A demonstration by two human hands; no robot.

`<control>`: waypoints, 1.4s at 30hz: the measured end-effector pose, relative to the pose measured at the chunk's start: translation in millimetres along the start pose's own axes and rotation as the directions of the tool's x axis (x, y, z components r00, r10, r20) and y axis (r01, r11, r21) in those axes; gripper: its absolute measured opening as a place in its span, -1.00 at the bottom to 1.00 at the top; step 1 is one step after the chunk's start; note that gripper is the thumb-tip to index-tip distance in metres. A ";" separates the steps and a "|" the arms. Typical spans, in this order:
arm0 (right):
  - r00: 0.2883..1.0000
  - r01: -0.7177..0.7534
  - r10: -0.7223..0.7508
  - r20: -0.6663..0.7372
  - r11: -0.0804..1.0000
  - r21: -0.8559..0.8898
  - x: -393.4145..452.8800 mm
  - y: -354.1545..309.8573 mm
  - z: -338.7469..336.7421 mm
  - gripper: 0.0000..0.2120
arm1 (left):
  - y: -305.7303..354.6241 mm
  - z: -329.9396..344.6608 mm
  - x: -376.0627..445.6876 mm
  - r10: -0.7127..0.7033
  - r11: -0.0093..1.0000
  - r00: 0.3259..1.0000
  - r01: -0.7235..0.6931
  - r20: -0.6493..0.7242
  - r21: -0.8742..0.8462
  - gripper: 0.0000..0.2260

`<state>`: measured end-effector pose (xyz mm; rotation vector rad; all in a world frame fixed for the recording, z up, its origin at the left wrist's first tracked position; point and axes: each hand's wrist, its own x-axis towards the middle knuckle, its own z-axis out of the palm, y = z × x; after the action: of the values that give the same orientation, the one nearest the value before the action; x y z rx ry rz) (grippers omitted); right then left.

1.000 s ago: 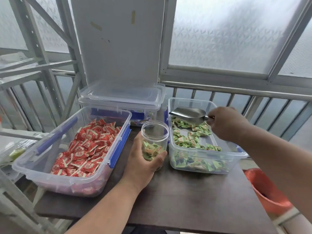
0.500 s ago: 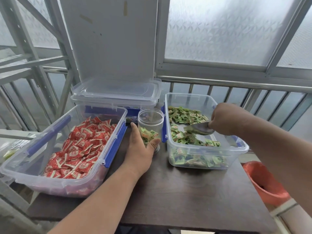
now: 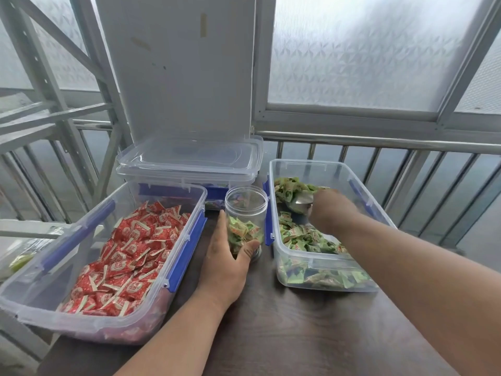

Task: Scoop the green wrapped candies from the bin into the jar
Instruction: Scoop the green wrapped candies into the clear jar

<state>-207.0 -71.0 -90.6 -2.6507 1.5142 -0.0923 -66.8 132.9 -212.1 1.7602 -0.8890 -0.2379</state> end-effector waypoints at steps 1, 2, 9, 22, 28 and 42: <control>0.999 -0.003 0.003 0.034 1.000 -0.007 1.3 0.7 5.5 -0.90 | -0.6 0.2 0.0 0.000 1.000 1.000 0.000 -0.002 0.003 -0.10; 0.998 -0.020 0.020 0.053 1.000 0.000 3.1 2.4 8.9 -0.86 | -1.4 0.6 0.3 0.000 1.000 1.000 0.000 -0.003 0.001 -0.11; 0.970 -0.115 0.093 0.223 0.989 0.089 15.9 22.7 14.8 -0.92 | -1.4 1.4 1.7 -0.020 1.000 1.000 0.020 0.000 -0.016 -0.15; 0.993 -0.068 0.094 -0.073 0.953 0.294 -7.4 26.6 -32.9 -0.84 | 1.9 0.8 0.7 -0.007 0.998 1.000 0.007 0.004 -0.054 -0.18; 0.963 0.100 -0.072 -0.261 0.990 0.096 -28.0 15.2 -70.8 -0.78 | 7.2 -0.8 -1.0 -0.017 0.999 1.000 0.017 -0.003 -0.045 -0.17; 0.738 0.283 -0.451 -0.502 0.882 -0.376 -50.0 4.8 -100.5 -0.83 | 7.0 -2.0 -1.6 0.010 0.998 1.000 -0.009 0.014 -0.069 -0.27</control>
<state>-246.1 -35.0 8.4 -3.3309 1.1224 -0.8554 -70.0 134.6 -205.6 1.6925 -0.8891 -0.2726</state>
